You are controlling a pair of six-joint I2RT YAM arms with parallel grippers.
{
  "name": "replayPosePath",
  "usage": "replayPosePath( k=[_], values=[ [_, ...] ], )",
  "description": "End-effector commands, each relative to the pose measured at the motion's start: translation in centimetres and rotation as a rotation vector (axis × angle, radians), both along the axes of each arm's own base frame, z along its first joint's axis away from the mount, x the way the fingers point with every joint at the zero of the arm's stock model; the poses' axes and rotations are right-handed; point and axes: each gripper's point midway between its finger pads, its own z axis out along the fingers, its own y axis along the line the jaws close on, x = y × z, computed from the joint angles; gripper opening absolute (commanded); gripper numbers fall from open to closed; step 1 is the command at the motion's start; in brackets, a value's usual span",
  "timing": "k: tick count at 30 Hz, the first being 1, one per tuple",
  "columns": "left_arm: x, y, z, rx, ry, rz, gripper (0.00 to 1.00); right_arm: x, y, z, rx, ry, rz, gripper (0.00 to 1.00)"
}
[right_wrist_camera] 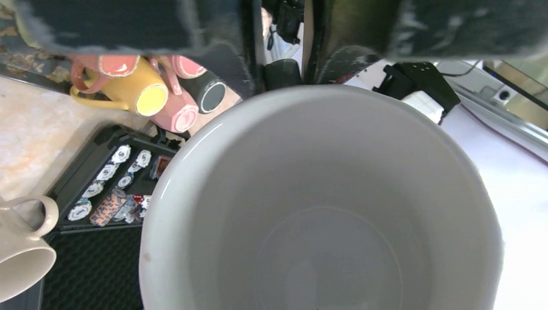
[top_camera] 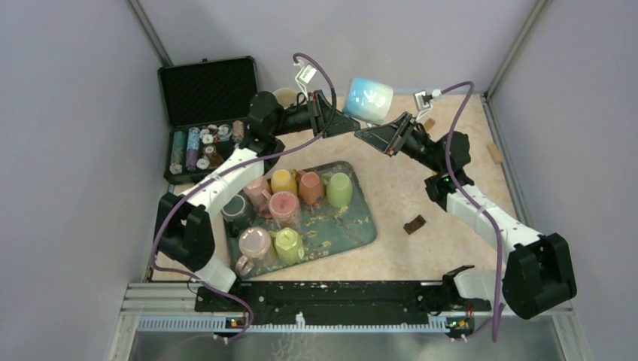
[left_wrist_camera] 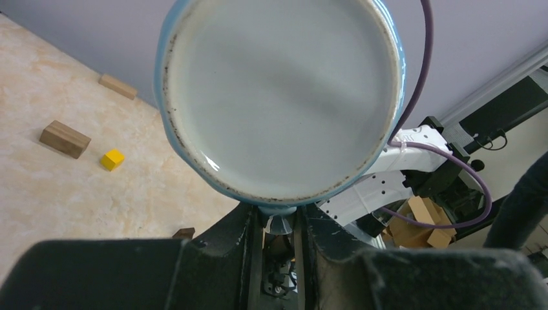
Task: Turn the mug right side up
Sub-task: Turn over the cup at the center of the board.
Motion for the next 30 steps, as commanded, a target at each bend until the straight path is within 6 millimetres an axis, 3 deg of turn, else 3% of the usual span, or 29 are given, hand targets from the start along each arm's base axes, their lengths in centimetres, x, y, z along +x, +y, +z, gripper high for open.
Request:
replayPosePath(
  k=[1,4,8,13,16,25,30],
  values=[
    [-0.5,-0.2,2.1,-0.052,-0.126,0.011,0.00,-0.3,0.1,3.4,0.018,-0.119,-0.027,0.14],
    [-0.3,-0.2,1.9,-0.044,-0.117,0.017,0.00,-0.1,0.0,3.2,0.000,-0.113,-0.045,0.01],
    [0.1,-0.2,1.5,-0.029,-0.110,0.043,0.03,0.2,-0.4,3.2,-0.018,-0.116,-0.083,0.00],
    [1.3,-0.1,0.4,0.014,-0.083,0.110,0.48,0.7,-1.0,3.3,-0.034,-0.106,-0.143,0.00],
    [2.0,0.1,-0.3,0.041,-0.082,0.163,0.62,1.5,-1.5,3.0,-0.067,-0.080,-0.198,0.00],
    [4.6,1.6,-4.2,0.199,-0.051,0.359,0.98,2.9,-1.2,1.2,-0.168,0.084,-0.215,0.00],
    [5.5,3.5,-6.0,0.309,-0.048,0.485,0.99,4.5,-0.3,-0.3,-0.228,0.189,-0.204,0.00]
  ],
)
